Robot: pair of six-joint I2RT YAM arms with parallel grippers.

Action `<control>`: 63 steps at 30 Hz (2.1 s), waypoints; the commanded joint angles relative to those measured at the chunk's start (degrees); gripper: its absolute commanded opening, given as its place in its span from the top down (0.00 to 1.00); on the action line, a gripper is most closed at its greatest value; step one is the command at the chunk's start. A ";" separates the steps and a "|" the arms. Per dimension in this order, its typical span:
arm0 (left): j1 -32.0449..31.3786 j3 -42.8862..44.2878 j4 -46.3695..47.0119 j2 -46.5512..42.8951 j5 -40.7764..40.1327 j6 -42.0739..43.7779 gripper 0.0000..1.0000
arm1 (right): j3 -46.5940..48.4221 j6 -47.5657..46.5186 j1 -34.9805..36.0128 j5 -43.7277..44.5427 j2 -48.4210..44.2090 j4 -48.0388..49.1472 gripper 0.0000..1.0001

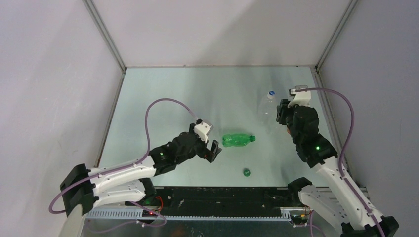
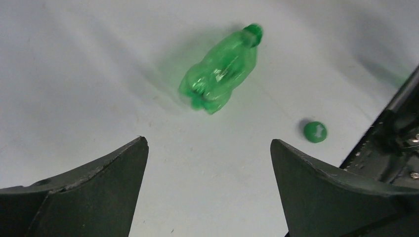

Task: Screw on the bottle caps

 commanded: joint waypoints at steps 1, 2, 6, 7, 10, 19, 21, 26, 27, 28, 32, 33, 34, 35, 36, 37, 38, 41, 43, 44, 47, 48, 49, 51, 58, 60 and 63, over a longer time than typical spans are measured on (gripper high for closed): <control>2.98 -3.71 1.45 -0.98 1.87 -4.82 0.00 | -2.11 0.99 -4.24 -2.24 2.48 7.52 1.00; 3.16 -4.09 1.69 -0.95 2.39 -4.90 0.00 | -2.44 1.20 -4.60 -2.53 2.92 8.76 1.00; 3.51 -6.44 3.14 -0.07 4.87 -5.16 0.00 | -5.24 1.46 -6.17 -3.43 4.69 12.78 1.00; 3.52 -7.47 4.31 0.09 5.27 -5.23 0.00 | -5.79 1.38 -6.66 -3.44 5.32 13.00 1.00; 3.59 -10.31 7.98 -0.34 5.46 -5.23 0.01 | -6.41 1.11 -7.33 -3.54 6.76 13.21 1.00; 3.87 -11.99 9.23 -1.60 3.32 -6.05 0.00 | -8.98 1.06 -8.61 -5.10 7.36 13.58 0.94; 3.86 -11.83 9.25 -1.38 3.19 -6.01 0.00 | -9.01 0.75 -8.60 -5.68 7.37 13.38 0.90; 3.87 -11.60 9.34 -0.84 3.76 -5.97 0.00 | -9.02 0.26 -8.58 -5.92 7.37 12.62 0.81; 3.87 -11.60 9.36 -0.83 4.01 -5.82 0.00 | -9.02 0.31 -8.58 -5.95 7.29 12.36 0.77; 3.87 -11.60 9.27 -0.83 4.42 -5.70 0.00 | -9.02 0.47 -8.60 -6.13 7.21 12.17 0.74; 3.85 -11.32 8.41 -0.91 4.99 -5.08 0.00 | -9.06 0.88 -8.58 -7.49 6.55 11.33 0.59; 3.86 -11.19 8.20 -0.91 4.98 -4.94 0.00 | -9.03 1.01 -8.58 -7.55 6.29 11.22 0.55; 3.87 -10.88 7.92 -0.80 5.10 -4.86 0.00 | -9.07 1.04 -8.58 -7.61 6.14 10.90 0.53; 3.87 -10.71 7.82 -0.73 5.30 -4.65 0.00 | -9.03 1.05 -8.58 -7.60 5.82 10.83 0.50; 3.87 -10.28 7.63 -0.49 6.06 -4.36 0.00 | -9.02 1.05 -8.58 -7.54 5.60 10.73 0.48; 3.87 -9.97 7.45 -0.26 6.35 -4.15 0.00 | -9.06 1.01 -8.58 -7.52 5.22 10.65 0.44; 3.87 -9.37 6.84 0.28 6.65 -4.20 0.00 | -9.04 0.95 -8.58 -7.50 5.04 10.58 0.43; 3.87 -7.55 4.84 2.10 6.69 -4.58 0.00 | -9.02 0.64 -8.58 -7.55 4.07 10.47 0.39; 3.87 -5.56 1.21 3.22 7.05 -4.56 0.00 | -9.02 0.54 -8.60 -7.93 3.43 10.55 0.35; 3.87 -3.83 0.03 3.62 7.20 -4.11 0.00 | -9.02 0.53 -8.59 -8.06 2.83 10.64 0.32; 3.87 -0.57 -3.77 4.75 8.70 -2.92 0.00 | -8.48 0.40 -8.58 -9.12 1.39 9.68 0.28; 3.87 -0.15 -4.22 4.85 9.12 -2.25 0.00 | -7.76 0.21 -8.58 -9.83 0.76 9.12 0.27; 3.87 0.78 -5.13 4.83 10.18 -1.89 0.00 | -7.33 0.11 -8.58 -10.19 0.44 7.82 0.26; 3.87 2.42 -6.77 4.71 11.09 -0.69 0.00 | -5.89 -0.53 -8.58 -12.12 -0.58 5.64 0.24; 3.87 14.63 -17.36 11.19 12.43 10.09 0.00 | -0.12 -1.65 -8.58 -19.23 -4.82 -6.64 0.02; 3.87 20.25 -20.47 15.57 13.43 13.89 0.00 | 2.84 -2.22 -8.59 -23.23 -5.16 -11.38 0.01; 3.87 28.95 -24.12 24.48 14.78 19.36 0.00 | 5.53 -3.45 -8.65 -27.25 -6.30 -16.04 0.01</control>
